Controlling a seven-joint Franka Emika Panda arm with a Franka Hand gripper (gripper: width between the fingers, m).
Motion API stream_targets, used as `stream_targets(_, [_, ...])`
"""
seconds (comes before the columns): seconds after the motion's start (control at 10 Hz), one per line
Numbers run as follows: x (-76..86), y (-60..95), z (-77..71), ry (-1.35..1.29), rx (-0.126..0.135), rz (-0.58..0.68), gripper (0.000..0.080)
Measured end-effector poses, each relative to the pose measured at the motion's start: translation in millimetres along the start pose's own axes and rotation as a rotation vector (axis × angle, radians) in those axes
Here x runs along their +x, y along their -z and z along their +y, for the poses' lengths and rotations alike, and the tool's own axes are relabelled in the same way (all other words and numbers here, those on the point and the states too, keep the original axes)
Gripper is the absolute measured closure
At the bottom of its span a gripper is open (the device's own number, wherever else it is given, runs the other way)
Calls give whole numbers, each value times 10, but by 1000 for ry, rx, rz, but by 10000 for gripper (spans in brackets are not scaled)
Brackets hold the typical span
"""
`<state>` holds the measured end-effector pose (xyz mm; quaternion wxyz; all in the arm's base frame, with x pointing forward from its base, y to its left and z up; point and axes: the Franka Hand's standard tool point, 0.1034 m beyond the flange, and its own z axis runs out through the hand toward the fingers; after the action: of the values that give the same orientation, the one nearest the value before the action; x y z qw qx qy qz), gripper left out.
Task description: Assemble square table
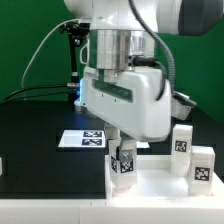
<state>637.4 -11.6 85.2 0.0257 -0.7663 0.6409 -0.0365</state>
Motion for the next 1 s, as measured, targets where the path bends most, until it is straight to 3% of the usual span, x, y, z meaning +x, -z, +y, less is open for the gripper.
stream_targets(0.1, [10,-2,52,-210,36,-19,515])
stream_targets(0.3, [-3,3,94,-453,66,-38,515])
stream_targets(0.4, [-4,3,94,-463,64,-36,515])
stream_targets(0.5, [-3,-7,98,-442,63,-35,441])
stream_targets(0.6, [-39,-9,110,-336,37,-30,260])
stream_targets(0.7, [-112,18,81,-187,4,-24,260])
stream_targets(0.8, [-188,18,53,-45,4,-22,173])
stream_targets(0.9, [-251,-6,61,186,-1,-26,156])
stream_targets(1.0, [-269,-5,64,238,-1,-27,156])
